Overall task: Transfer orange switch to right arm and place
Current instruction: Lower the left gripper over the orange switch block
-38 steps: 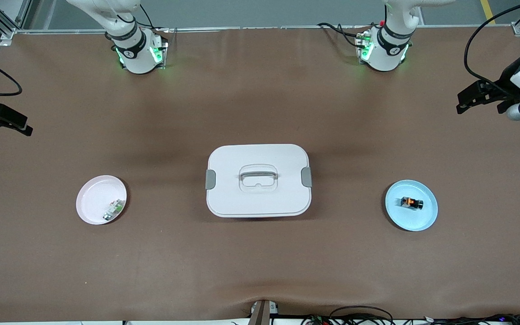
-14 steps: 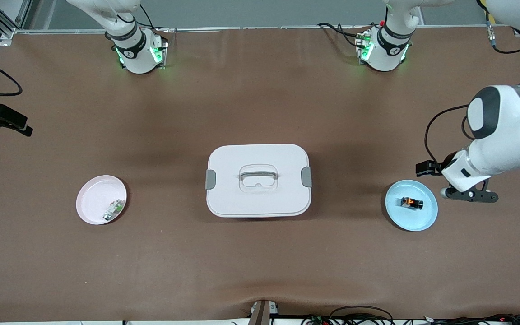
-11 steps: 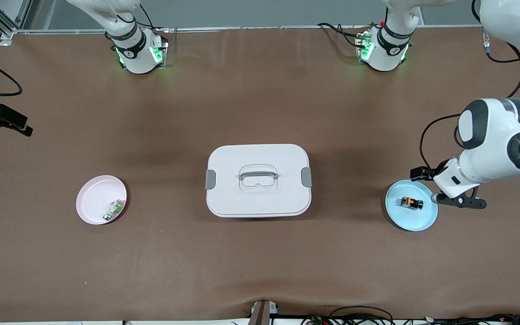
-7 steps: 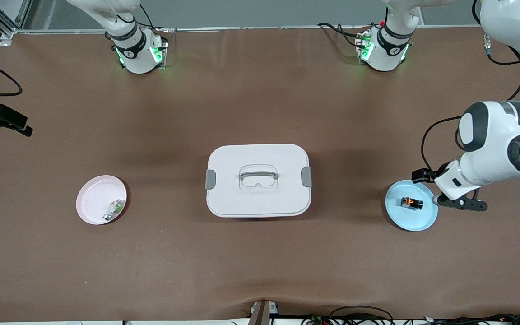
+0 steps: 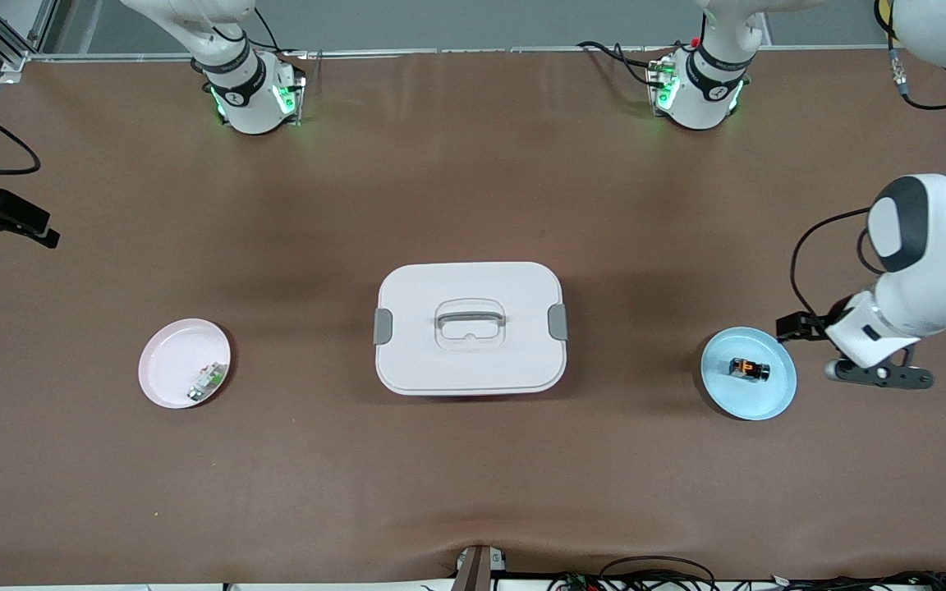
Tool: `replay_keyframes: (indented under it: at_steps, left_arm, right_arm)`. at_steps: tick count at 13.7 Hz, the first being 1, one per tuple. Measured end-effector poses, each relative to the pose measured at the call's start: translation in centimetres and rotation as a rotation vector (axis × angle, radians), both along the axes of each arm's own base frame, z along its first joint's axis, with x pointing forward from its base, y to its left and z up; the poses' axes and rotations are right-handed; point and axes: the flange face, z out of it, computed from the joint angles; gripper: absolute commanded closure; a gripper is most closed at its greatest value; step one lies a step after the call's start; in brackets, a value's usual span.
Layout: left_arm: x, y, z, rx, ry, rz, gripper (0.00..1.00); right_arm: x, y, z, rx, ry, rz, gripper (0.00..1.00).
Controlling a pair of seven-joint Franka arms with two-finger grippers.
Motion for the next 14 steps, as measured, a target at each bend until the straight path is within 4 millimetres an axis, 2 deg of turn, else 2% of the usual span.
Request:
replay_keyframes:
  at_steps: [2,3,6,7,11,14]
  left_arm:
    - [1.0,1.5,0.1,0.001,-0.055,0.012,0.0]
    - [1.6,1.5,-1.1,0.001,-0.078,0.01,0.0]
    - [2.6,0.2,-6.8,-0.007,-0.053,-0.003,0.0]
    - [2.6,-0.2,-8.1,-0.009,-0.038,-0.004,0.0]
    - [2.4,-1.4,-10.2,-0.014,-0.005,0.0,0.0]
    - [2.0,-3.5,-11.8,-0.015,0.025,-0.014,0.0]
  right_arm:
    - [0.0,0.0,0.0,0.0,0.0,0.0,0.0]
    - [0.0,0.0,0.0,0.0,0.0,0.0,0.0]
    - [0.0,0.0,0.0,0.0,0.0,0.0,0.0]
    - [0.0,0.0,0.0,0.0,0.0,0.0,0.0]
    - [0.0,0.0,0.0,0.0,0.0,0.0,0.0]
    - [0.0,0.0,0.0,0.0,-0.001,0.0,0.0]
